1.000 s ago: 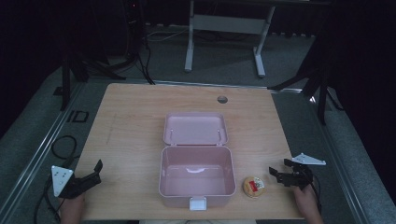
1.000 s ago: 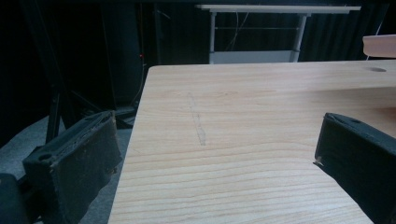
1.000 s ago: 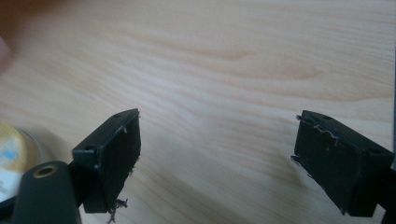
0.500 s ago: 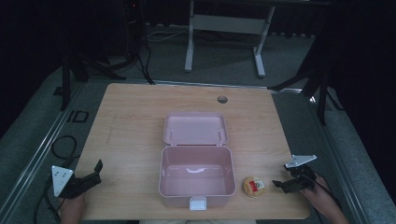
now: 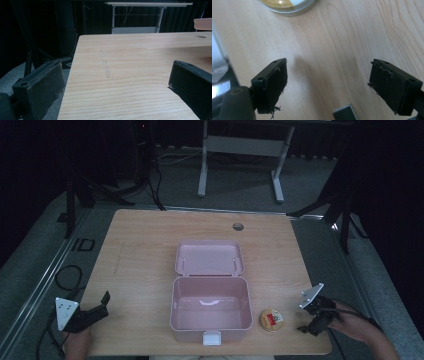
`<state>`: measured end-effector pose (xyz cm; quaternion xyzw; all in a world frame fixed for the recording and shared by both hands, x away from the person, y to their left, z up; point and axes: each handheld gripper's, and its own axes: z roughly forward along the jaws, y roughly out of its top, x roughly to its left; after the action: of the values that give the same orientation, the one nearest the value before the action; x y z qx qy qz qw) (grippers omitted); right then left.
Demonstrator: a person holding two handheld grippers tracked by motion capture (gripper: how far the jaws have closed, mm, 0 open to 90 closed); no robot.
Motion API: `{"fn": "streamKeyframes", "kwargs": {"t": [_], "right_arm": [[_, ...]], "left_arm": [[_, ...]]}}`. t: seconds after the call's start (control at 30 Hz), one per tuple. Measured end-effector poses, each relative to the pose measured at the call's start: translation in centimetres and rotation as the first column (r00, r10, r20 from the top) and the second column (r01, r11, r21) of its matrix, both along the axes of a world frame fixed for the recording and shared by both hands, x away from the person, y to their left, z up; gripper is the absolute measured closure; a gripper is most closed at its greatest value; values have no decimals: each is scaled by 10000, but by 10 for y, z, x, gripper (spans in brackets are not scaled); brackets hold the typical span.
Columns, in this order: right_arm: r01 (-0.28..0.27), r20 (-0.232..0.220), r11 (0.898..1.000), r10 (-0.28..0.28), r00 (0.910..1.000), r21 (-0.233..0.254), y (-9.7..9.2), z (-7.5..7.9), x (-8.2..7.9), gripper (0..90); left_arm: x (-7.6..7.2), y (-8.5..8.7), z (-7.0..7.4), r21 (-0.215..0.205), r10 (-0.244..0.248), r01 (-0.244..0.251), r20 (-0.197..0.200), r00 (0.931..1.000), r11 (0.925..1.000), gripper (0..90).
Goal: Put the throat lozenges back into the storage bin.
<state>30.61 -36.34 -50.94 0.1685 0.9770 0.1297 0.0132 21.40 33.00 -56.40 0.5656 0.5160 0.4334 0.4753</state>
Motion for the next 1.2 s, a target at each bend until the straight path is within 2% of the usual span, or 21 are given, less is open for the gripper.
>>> {"fn": "streamKeyframes", "kwargs": {"t": [0.07,0.17,0.27,0.33,0.4,0.47,0.5,0.57,0.6,0.63,0.77,0.83,0.9,1.0,1.03,1.13,1.2], "right_arm": [[-367,-37,9989,366,9993,-294,4,5,1,139],[-879,-442,9942,853,9954,-623,10,11,2,146],[-1275,-662,9837,1199,9906,-1267,19,17,1,150],[-1282,-900,9817,1163,9891,-1407,24,20,2,154],[-1194,-1168,9843,1044,9877,-1302,28,23,2,154],[-1693,-961,9747,1564,9830,-1458,35,23,-3,154],[-2133,-849,9652,2022,9756,-1512,39,22,-7,153],[-2557,-755,9536,2465,9662,-1591,45,21,-9,153],[-2650,-744,9509,2560,9638,-1602,48,20,-10,153],[-2719,-772,9494,2627,9618,-1574,51,19,-9,153],[-2834,-309,9496,2818,9590,-1341,63,20,-5,156],[-2816,-251,9508,2807,9595,-1296,69,21,-2,156],[-2955,-26,9465,2977,9547,-1294,76,20,1,156],[-3051,-52,9448,3067,9518,-1197,85,19,3,156],[-3196,71,9394,3229,9464,-1241,94,17,4,156],[-3422,58,9308,3457,9383,-1283,103,12,6,156],[-3505,-181,9286,3510,9362,-1216,107,9,6,156]], "left_arm": [[0,0,0,0,1,-1,-6,10000,10000,3],[0,0,0,-10,-4,4,-10,10000,10000,3],[0,0,0,-14,-15,15,-15,10000,10000,3],[0,0,0,-6,-15,15,-13,10000,10000,3],[0,0,0,-14,-13,13,-10,10000,10000,3],[0,0,0,-24,-9,9,-2,10000,10000,3],[0,1,0,-26,-17,17,-8,10000,10000,3],[0,0,0,-19,-23,23,-19,10000,10000,3],[0,1,0,-17,-28,28,-21,10000,10000,3],[0,1,0,-21,-29,29,-18,10000,10000,3],[0,1,0,-35,-43,43,-16,10000,10000,3],[0,1,0,-25,-54,54,-24,10000,10000,3],[0,1,0,-29,-59,59,-28,10000,10000,3],[0,1,0,-37,-77,77,-21,10000,10000,3],[0,1,0,-38,-87,87,-25,10000,10000,3],[0,1,0,-54,-114,114,-17,9999,9999,3],[0,1,0,-55,-121,121,-13,9999,9999,3]]}}
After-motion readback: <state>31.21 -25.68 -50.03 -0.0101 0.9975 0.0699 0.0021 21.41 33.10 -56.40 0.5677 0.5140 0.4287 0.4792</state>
